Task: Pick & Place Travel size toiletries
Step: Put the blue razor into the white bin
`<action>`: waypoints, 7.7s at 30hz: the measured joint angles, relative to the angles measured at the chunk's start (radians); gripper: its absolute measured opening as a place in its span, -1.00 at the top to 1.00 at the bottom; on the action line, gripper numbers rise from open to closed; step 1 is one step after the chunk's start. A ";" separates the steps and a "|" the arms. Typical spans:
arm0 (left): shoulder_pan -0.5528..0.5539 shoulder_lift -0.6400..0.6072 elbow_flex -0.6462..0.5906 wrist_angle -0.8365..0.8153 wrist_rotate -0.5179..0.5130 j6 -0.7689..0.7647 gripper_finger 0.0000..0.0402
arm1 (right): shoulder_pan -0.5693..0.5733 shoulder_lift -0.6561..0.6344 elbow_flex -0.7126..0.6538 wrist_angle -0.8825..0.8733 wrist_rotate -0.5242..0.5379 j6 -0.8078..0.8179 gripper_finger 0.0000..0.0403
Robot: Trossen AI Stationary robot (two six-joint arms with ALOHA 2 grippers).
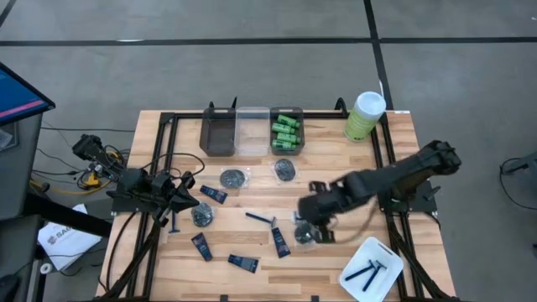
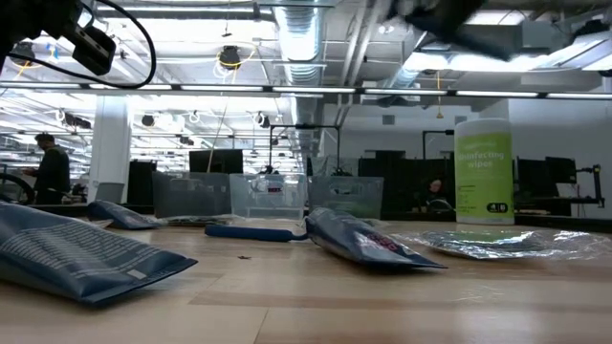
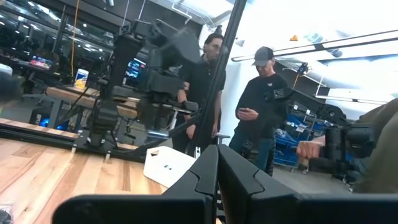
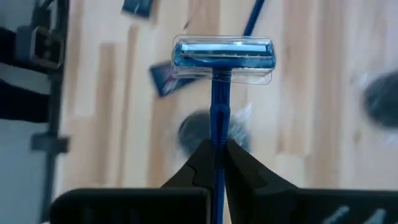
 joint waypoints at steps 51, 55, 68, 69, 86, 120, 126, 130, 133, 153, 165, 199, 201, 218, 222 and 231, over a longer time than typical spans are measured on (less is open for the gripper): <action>0.000 0.002 0.000 0.000 0.000 0.000 0.99 | 0.654 0.084 -0.208 -0.084 -0.175 0.444 0.40; 0.000 0.002 0.000 0.000 0.000 0.000 0.99 | 0.610 0.063 -0.174 -0.058 -0.177 0.521 0.21; 0.000 0.002 0.000 0.000 0.000 0.000 0.99 | 0.175 0.057 -0.080 0.120 -0.108 0.373 0.00; 0.000 0.002 0.000 -0.001 0.000 0.000 0.99 | 0.137 0.059 -0.080 0.132 -0.107 0.357 0.02; 0.000 0.003 0.000 0.000 0.000 0.000 0.99 | -0.122 0.118 -0.061 0.556 0.052 -0.085 0.35; 0.000 0.096 0.000 0.021 0.005 0.000 0.99 | -0.155 0.901 0.763 -0.218 -0.040 -0.105 -0.26; 0.000 0.102 0.000 0.018 0.005 0.000 0.99 | -0.168 0.901 0.763 -0.220 -0.040 -0.092 0.08; 0.000 0.102 0.000 0.018 0.005 0.000 0.99 | -0.171 0.901 0.763 -0.214 -0.040 -0.107 0.45; 0.000 0.102 0.000 0.020 0.005 0.000 0.99 | -0.171 0.901 0.763 -0.199 -0.041 -0.141 0.64; 0.000 0.102 0.000 0.023 0.005 0.000 0.99 | -0.175 0.900 0.763 -0.165 -0.033 -0.246 0.14; 0.000 0.114 0.000 0.027 0.004 0.000 0.99 | -0.178 0.966 0.769 -0.161 -0.037 -0.222 0.30; 0.000 0.114 0.000 0.038 0.000 0.000 0.99 | -0.110 0.541 0.865 -0.508 -0.023 0.007 0.97; 0.000 0.114 0.000 0.038 0.000 0.000 0.99 | -0.049 0.512 0.865 -0.541 -0.009 0.097 0.97; 0.000 0.114 0.000 0.041 0.001 0.000 0.99 | 0.504 0.455 0.672 -0.593 0.032 1.360 0.96; 0.000 0.114 0.000 0.043 0.001 0.000 0.99 | 0.600 0.455 0.602 -0.593 0.036 1.690 0.96; 0.000 0.114 0.000 0.045 0.001 0.000 0.99 | 0.624 0.454 0.415 -0.584 -0.094 1.864 0.93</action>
